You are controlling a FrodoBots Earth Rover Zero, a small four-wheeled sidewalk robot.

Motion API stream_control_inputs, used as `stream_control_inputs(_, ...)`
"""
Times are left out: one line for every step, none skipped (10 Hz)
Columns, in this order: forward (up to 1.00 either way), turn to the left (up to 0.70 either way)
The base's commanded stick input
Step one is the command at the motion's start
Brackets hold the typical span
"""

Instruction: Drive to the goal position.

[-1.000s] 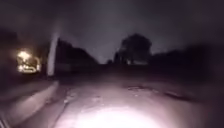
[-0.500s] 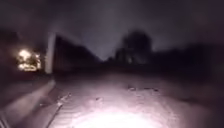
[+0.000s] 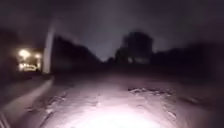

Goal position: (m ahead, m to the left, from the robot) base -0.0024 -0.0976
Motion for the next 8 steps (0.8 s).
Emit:
stream_control_inputs(0.7,0.0)
stream_control_inputs(0.7,0.0)
stream_control_inputs(0.7,0.0)
stream_control_inputs(0.7,0.0)
stream_control_inputs(0.7,0.0)
stream_control_inputs(0.7,0.0)
stream_control_inputs(0.7,0.0)
stream_control_inputs(0.7,0.0)
